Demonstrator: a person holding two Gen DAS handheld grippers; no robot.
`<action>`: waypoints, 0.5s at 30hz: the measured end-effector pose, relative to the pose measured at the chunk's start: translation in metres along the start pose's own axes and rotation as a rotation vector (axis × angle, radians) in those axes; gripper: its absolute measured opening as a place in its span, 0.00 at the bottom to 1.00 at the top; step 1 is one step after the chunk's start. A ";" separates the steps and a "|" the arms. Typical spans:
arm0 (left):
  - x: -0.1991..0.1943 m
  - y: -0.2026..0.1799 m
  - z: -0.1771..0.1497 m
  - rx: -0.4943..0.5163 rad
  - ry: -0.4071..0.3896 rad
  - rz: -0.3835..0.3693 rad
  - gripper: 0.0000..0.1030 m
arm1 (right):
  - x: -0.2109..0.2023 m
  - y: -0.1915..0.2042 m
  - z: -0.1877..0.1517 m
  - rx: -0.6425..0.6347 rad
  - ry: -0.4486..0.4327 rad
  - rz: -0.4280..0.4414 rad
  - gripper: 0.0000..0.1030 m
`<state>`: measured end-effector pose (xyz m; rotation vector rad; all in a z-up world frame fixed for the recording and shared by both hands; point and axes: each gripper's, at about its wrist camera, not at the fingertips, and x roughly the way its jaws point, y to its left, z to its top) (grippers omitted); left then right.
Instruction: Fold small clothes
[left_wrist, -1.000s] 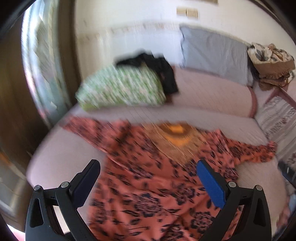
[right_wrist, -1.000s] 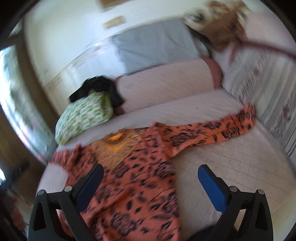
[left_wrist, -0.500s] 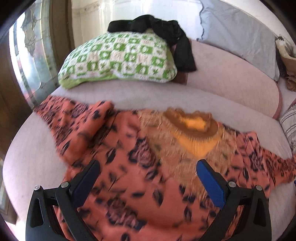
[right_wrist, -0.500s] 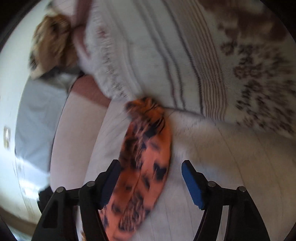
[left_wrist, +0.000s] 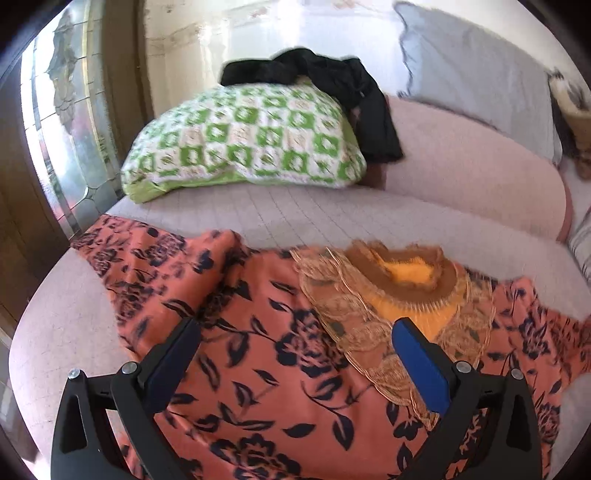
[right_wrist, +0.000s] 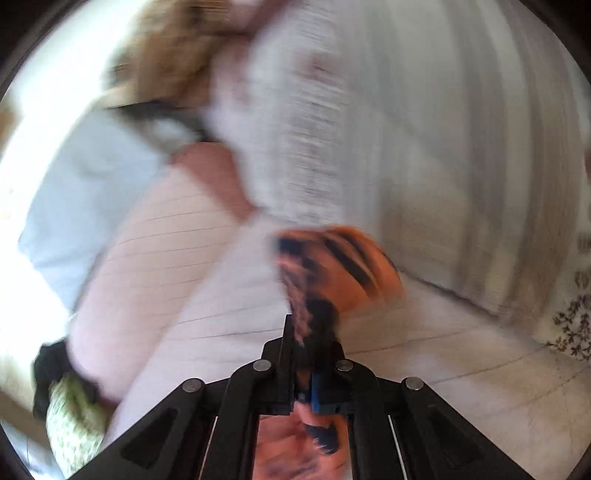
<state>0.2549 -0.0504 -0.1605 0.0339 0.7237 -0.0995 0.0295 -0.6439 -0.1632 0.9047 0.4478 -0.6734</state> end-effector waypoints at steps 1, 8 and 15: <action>-0.004 0.007 0.004 -0.013 -0.015 0.008 1.00 | -0.011 0.028 0.000 -0.029 -0.002 0.061 0.05; -0.018 0.078 0.019 -0.122 -0.084 0.112 1.00 | -0.057 0.227 -0.057 -0.226 0.070 0.427 0.05; -0.020 0.162 0.017 -0.220 -0.096 0.290 1.00 | -0.055 0.370 -0.219 -0.355 0.350 0.648 0.09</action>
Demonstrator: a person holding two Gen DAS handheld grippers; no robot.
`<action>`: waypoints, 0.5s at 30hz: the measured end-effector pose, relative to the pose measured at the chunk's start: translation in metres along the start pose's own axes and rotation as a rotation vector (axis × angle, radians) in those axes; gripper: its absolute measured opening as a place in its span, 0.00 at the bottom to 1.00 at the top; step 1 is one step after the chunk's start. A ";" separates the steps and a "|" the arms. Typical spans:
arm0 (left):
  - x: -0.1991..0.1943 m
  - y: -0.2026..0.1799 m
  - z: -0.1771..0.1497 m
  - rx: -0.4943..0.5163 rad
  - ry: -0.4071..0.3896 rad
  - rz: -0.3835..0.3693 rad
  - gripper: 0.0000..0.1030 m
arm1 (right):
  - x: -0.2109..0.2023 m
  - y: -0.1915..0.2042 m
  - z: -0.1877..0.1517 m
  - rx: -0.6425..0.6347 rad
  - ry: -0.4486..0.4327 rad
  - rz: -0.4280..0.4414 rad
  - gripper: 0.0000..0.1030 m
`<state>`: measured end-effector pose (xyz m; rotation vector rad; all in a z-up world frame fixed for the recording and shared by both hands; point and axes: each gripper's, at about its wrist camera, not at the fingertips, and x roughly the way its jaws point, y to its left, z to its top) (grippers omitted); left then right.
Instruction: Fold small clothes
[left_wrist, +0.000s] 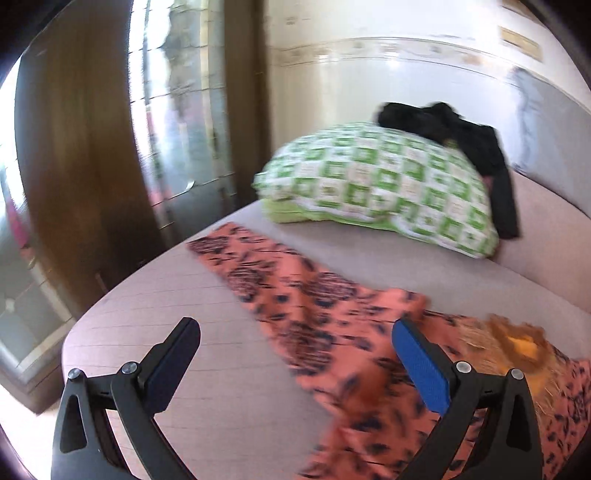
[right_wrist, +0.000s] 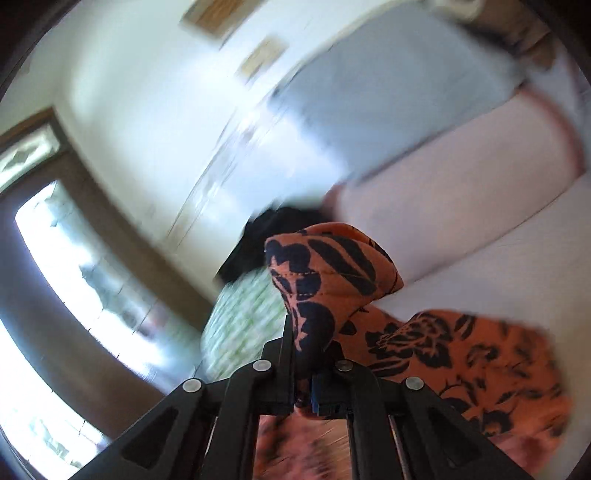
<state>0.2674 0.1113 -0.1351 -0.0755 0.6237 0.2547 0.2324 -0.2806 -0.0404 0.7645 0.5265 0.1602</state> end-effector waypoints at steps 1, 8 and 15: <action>0.002 0.010 0.001 -0.012 0.008 0.008 1.00 | 0.015 0.010 -0.013 -0.005 0.049 0.002 0.11; 0.011 0.052 0.008 -0.094 0.019 0.023 1.00 | 0.048 0.021 -0.057 0.018 0.132 0.101 0.91; 0.013 0.016 0.002 -0.034 0.047 -0.133 0.98 | -0.003 -0.042 -0.052 -0.017 0.093 -0.202 0.60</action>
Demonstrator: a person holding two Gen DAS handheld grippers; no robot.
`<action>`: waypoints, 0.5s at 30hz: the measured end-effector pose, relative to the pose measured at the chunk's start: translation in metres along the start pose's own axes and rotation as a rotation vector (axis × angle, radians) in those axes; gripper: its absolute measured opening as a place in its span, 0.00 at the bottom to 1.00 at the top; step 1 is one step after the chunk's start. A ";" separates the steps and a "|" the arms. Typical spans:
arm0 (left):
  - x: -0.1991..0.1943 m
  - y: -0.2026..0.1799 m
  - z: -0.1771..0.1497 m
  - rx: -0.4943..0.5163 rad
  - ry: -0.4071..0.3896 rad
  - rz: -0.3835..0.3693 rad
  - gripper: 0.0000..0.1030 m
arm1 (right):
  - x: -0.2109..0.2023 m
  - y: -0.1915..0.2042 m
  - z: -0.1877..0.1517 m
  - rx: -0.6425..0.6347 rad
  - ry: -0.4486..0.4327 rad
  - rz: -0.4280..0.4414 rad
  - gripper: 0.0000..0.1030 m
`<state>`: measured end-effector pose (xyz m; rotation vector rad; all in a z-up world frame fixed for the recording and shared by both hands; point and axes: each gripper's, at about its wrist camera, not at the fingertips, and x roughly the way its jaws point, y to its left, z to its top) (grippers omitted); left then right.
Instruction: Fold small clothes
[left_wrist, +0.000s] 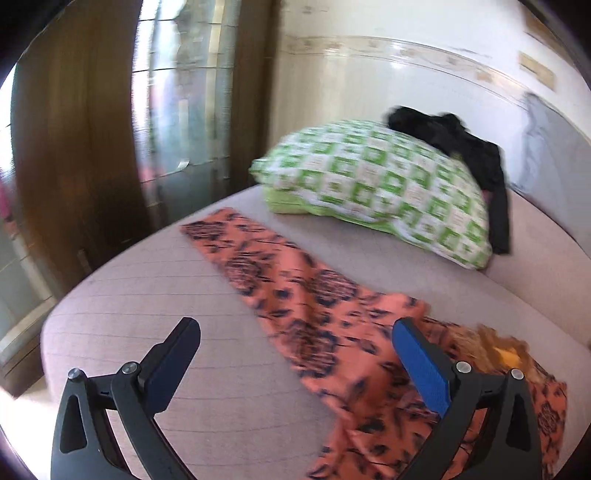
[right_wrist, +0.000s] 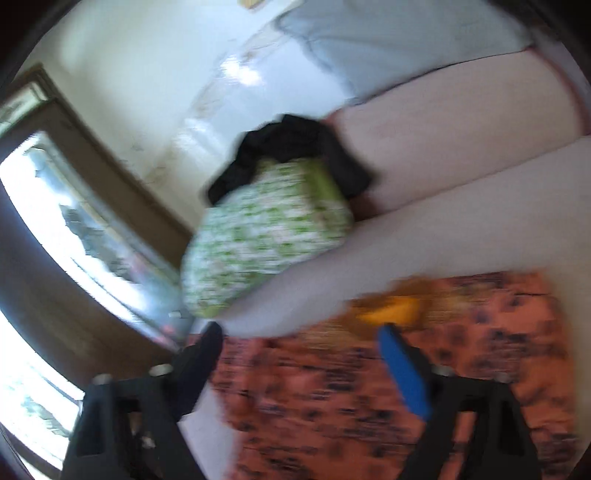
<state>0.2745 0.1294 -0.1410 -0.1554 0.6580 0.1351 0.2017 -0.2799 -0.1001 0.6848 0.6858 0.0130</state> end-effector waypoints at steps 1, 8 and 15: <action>0.000 -0.008 -0.002 0.013 0.001 -0.021 0.88 | 0.000 -0.012 0.000 -0.003 0.005 -0.041 0.48; 0.017 -0.076 -0.019 0.117 0.082 -0.178 0.43 | -0.007 -0.113 -0.013 0.047 0.053 -0.261 0.36; 0.086 -0.140 -0.051 0.317 0.283 -0.044 0.62 | 0.023 -0.169 -0.032 0.047 0.228 -0.381 0.35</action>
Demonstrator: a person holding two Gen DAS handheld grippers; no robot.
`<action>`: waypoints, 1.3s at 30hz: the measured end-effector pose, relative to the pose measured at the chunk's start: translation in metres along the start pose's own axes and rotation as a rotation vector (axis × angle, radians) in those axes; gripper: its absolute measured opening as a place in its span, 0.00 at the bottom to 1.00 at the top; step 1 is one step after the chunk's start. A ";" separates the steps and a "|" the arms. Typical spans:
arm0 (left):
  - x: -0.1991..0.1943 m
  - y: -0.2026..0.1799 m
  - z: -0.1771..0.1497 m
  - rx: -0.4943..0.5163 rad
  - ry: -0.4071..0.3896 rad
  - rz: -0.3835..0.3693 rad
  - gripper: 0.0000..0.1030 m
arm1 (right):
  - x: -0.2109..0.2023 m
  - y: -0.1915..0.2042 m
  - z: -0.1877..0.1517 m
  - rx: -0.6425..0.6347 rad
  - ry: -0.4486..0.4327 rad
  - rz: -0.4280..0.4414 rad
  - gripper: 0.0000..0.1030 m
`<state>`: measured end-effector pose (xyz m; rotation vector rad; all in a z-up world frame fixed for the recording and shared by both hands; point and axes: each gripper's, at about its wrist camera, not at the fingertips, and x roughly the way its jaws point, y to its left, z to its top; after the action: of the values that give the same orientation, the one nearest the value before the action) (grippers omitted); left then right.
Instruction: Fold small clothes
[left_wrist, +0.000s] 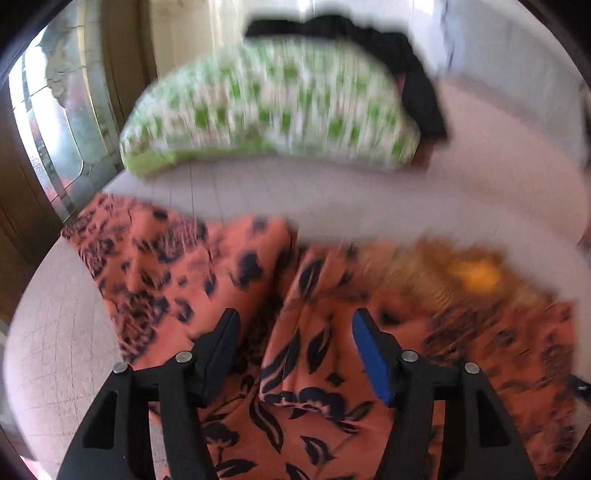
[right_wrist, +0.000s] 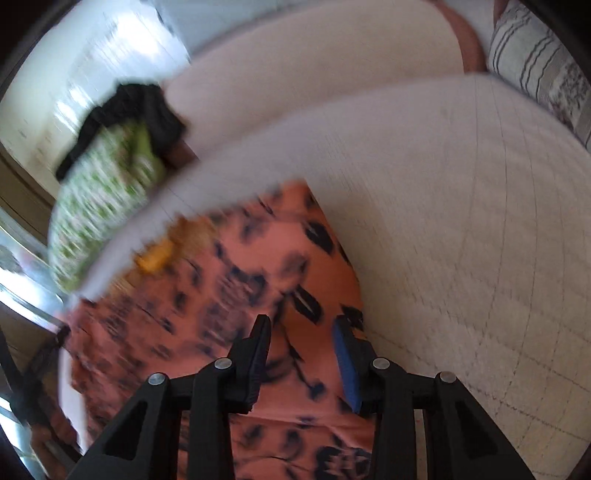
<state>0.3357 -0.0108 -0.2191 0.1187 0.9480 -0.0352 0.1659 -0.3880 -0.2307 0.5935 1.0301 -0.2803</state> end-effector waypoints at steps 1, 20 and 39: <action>0.014 -0.004 -0.002 0.019 0.066 0.041 0.63 | -0.001 -0.002 0.000 -0.026 -0.009 -0.009 0.35; -0.006 0.264 -0.004 -0.666 0.048 0.110 0.81 | -0.011 0.046 -0.022 -0.222 0.049 0.173 0.55; 0.085 0.315 0.061 -0.747 0.058 -0.123 0.07 | -0.011 0.032 -0.058 -0.102 -0.130 0.333 0.53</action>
<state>0.4605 0.2970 -0.2261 -0.6312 0.9719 0.2099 0.1344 -0.3291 -0.2328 0.6349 0.7997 0.0269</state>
